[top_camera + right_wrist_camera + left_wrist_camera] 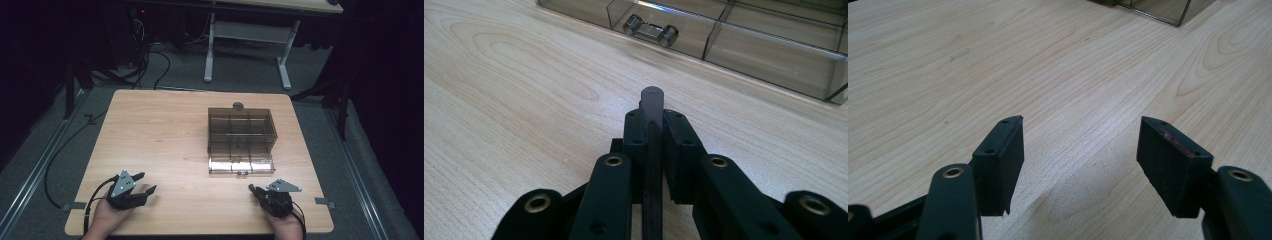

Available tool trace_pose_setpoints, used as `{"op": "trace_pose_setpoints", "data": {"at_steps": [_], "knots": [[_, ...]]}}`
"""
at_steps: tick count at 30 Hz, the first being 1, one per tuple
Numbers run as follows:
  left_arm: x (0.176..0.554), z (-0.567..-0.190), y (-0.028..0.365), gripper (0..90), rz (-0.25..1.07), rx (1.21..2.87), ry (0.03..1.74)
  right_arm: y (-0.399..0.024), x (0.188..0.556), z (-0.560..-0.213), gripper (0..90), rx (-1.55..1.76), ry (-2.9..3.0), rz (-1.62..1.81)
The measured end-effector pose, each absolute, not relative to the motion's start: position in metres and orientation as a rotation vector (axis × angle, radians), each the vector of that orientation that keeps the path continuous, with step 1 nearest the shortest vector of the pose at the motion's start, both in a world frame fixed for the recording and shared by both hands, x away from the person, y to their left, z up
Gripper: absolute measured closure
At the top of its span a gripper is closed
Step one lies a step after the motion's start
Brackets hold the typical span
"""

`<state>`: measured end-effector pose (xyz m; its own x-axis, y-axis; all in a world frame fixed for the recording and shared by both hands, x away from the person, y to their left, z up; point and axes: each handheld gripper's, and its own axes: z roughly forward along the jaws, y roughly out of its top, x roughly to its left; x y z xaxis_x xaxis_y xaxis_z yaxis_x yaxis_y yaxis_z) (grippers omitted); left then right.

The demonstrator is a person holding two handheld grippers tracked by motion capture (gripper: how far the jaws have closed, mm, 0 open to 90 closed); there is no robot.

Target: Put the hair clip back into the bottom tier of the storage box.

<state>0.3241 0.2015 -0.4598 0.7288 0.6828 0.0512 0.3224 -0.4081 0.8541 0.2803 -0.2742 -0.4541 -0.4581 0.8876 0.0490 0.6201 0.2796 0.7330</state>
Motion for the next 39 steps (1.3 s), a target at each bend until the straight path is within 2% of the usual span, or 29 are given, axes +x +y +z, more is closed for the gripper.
{"op": "trace_pose_setpoints", "data": {"at_steps": [20,39], "knots": [[0.324,-0.46,0.202,35.9,0.502,2.014,0.764,-0.282,0.281,-0.448,72.3,1.427,2.13,1.008],[0.324,-0.46,0.201,36.2,0.482,2.011,0.731,-0.281,0.289,-0.431,71.1,1.538,2.238,0.764]]}}
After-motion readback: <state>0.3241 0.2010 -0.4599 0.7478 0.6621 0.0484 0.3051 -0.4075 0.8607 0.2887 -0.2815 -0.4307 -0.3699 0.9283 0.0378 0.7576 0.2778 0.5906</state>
